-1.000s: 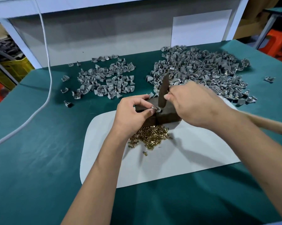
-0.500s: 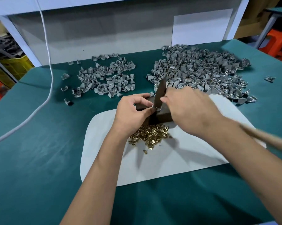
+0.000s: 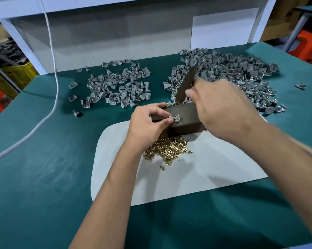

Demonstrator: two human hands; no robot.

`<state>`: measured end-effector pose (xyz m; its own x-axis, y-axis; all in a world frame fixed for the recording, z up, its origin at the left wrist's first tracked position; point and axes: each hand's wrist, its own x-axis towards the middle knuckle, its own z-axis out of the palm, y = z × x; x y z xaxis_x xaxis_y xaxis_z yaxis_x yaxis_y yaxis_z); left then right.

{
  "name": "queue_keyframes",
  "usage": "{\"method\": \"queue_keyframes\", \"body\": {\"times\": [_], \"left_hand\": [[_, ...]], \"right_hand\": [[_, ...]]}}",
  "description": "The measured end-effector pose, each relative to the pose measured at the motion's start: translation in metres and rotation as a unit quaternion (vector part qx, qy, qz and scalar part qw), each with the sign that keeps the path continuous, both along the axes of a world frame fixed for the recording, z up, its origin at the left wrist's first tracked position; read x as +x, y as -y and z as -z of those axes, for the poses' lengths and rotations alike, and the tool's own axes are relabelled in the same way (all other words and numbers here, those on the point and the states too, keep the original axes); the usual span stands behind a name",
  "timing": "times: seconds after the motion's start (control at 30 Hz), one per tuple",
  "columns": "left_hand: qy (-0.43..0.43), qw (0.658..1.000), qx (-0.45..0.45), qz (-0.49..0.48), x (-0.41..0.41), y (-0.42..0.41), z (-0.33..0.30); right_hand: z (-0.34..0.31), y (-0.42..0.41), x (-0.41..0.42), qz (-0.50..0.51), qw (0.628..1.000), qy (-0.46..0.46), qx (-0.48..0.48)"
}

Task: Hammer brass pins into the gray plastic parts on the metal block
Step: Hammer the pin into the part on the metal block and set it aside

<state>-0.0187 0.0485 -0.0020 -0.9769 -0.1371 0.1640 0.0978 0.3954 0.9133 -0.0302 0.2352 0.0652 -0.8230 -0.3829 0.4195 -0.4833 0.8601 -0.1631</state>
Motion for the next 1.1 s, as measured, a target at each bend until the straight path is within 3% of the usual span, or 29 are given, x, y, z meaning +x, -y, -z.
{"method": "queue_keyframes", "body": {"times": [0.07, 0.17, 0.27, 0.53, 0.7, 0.9, 1.0, 1.1], "left_hand": [[-0.002, 1.0, -0.006, -0.001, 0.0, 0.0, 0.0], [-0.006, 1.0, 0.006, 0.004, 0.001, 0.001, 0.0], [-0.007, 1.0, 0.004, 0.008, 0.002, 0.001, 0.0], [-0.023, 0.999, 0.027, -0.004, -0.001, -0.001, 0.006], [-0.017, 0.999, 0.037, -0.003, -0.002, -0.002, 0.008], [-0.042, 0.999, 0.034, -0.003, -0.003, -0.002, 0.011], [-0.045, 0.998, 0.036, 0.001, -0.003, -0.002, 0.012], [-0.045, 0.998, 0.041, 0.004, -0.004, -0.002, 0.012]], "right_hand": [[0.004, 0.006, 0.003, -0.003, 1.0, 0.0, -0.004], [0.016, 0.01, 0.004, -0.017, 0.993, 0.094, 0.069], [0.01, 0.001, -0.002, -0.022, 0.993, 0.097, 0.069], [0.013, -0.055, -0.029, 0.091, 0.986, 0.142, -0.002], [0.018, -0.076, -0.031, 0.159, 0.967, 0.191, 0.049], [0.022, -0.07, -0.025, 0.171, 0.952, 0.228, 0.109], [0.01, -0.055, -0.023, 0.149, 0.972, 0.175, 0.046], [0.006, -0.031, -0.021, 0.043, 0.99, 0.126, -0.042]]}}
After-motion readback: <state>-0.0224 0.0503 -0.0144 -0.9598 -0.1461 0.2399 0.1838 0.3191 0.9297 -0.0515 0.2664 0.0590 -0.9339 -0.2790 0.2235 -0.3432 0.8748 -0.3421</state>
